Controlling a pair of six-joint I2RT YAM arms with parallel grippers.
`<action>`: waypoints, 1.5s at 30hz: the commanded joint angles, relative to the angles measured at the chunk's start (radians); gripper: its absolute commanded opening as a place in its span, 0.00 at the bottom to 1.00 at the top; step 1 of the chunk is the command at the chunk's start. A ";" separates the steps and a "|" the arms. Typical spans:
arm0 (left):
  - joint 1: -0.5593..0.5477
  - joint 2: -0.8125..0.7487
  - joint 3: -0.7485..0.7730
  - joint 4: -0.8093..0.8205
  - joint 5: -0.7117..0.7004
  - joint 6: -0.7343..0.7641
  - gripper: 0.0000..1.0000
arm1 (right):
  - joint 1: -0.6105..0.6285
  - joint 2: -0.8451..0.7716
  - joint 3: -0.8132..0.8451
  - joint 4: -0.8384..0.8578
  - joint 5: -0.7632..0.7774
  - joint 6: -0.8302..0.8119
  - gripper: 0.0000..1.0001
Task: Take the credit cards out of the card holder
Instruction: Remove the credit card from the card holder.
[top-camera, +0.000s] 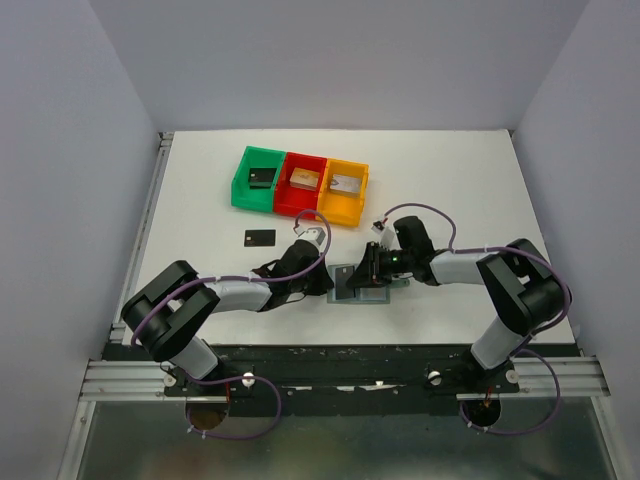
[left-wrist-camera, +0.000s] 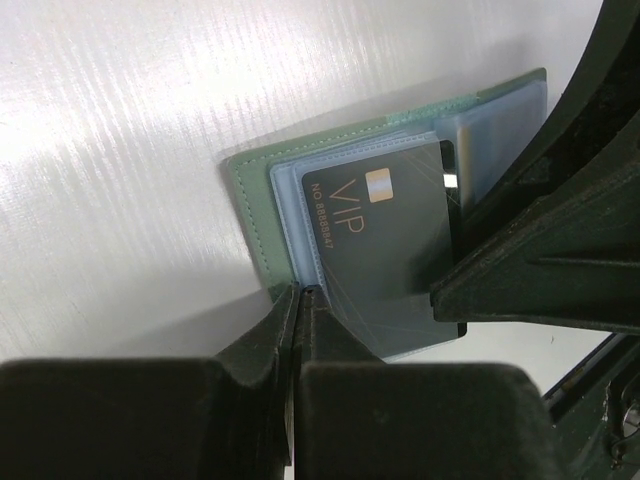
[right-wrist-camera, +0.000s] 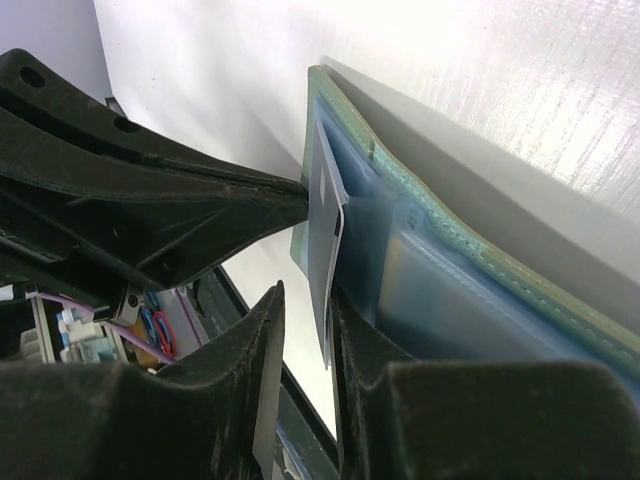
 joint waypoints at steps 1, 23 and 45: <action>0.000 0.039 -0.032 -0.075 -0.004 0.007 0.04 | -0.009 -0.028 0.002 -0.022 0.006 -0.021 0.31; 0.010 0.066 -0.012 -0.110 -0.012 0.008 0.00 | -0.050 -0.071 -0.017 -0.065 0.008 -0.049 0.30; 0.010 0.069 -0.018 -0.113 -0.018 0.004 0.00 | -0.082 -0.091 -0.037 -0.075 0.026 -0.052 0.21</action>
